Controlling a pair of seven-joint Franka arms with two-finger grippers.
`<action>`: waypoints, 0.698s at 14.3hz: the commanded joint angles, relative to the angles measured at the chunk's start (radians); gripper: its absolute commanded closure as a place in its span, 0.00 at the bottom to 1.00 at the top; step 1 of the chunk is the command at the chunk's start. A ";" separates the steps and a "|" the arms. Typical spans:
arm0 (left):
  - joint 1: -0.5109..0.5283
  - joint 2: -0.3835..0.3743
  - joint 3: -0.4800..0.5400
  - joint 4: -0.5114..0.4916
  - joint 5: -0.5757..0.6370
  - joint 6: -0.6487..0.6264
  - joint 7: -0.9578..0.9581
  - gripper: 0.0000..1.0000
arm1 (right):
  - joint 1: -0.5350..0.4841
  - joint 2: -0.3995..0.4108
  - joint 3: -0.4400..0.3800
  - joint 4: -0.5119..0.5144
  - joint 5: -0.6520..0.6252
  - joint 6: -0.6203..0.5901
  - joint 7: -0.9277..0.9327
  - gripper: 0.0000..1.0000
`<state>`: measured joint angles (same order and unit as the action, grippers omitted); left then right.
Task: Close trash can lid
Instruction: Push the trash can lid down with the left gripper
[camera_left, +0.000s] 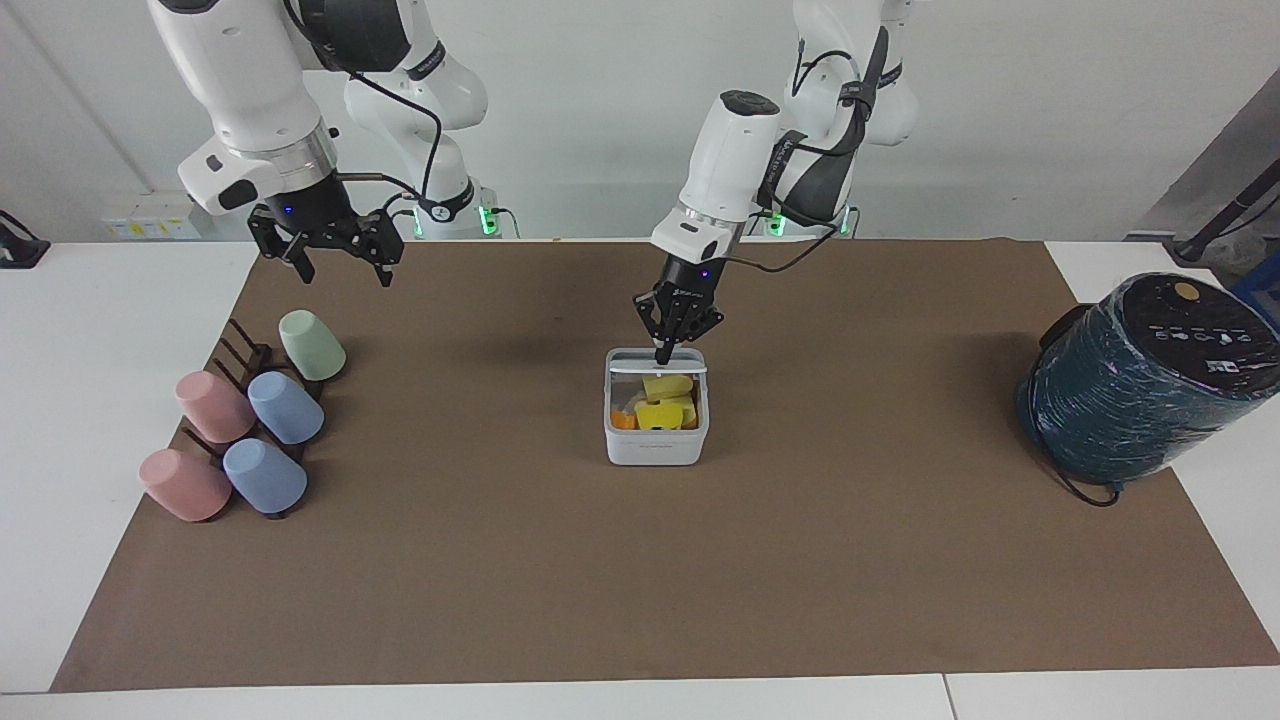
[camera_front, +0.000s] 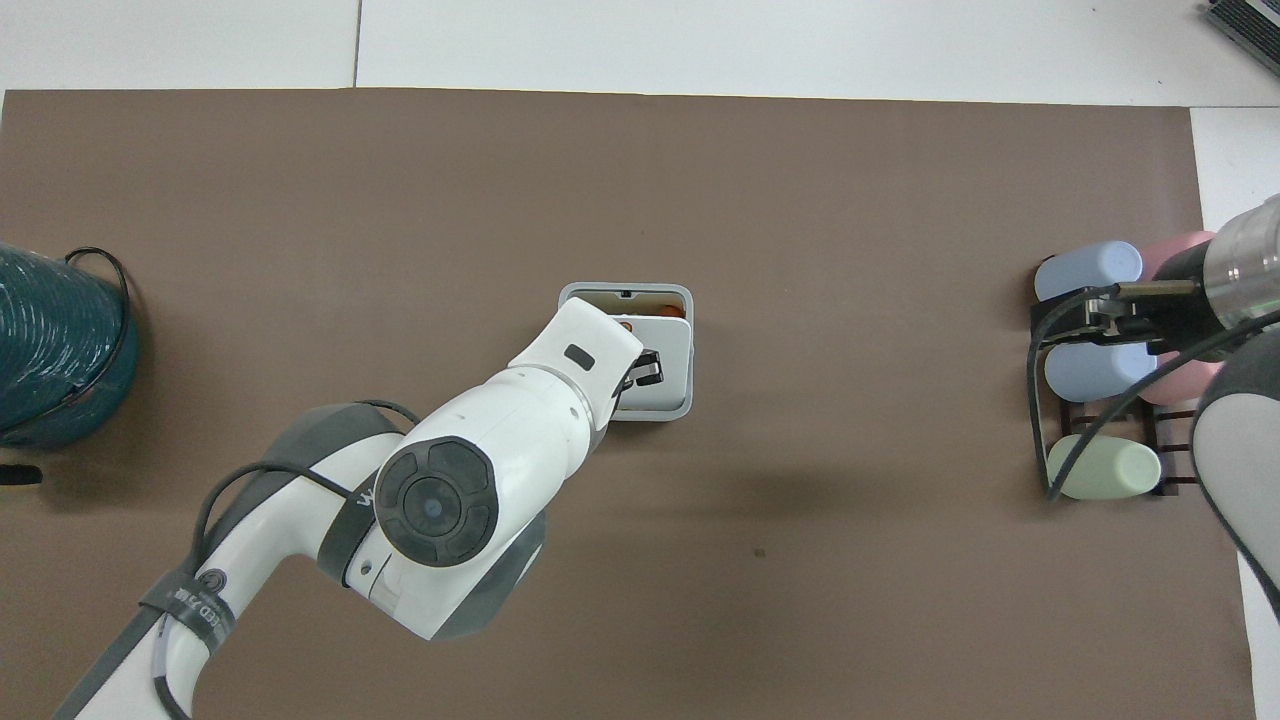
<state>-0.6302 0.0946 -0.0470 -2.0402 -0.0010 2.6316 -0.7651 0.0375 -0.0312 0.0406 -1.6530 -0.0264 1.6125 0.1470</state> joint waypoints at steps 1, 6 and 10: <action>0.007 0.072 -0.004 0.037 -0.005 0.056 0.007 1.00 | -0.004 -0.026 0.001 -0.028 0.005 0.004 -0.004 0.00; 0.007 0.166 -0.004 0.106 -0.004 0.082 0.007 1.00 | -0.005 -0.026 0.001 -0.028 0.005 0.004 -0.004 0.00; 0.007 0.180 -0.002 0.101 -0.002 0.077 0.007 1.00 | -0.005 -0.026 0.001 -0.028 0.005 0.004 -0.004 0.00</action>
<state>-0.6296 0.2530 -0.0471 -1.9519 -0.0010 2.7071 -0.7651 0.0375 -0.0312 0.0406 -1.6530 -0.0264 1.6125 0.1470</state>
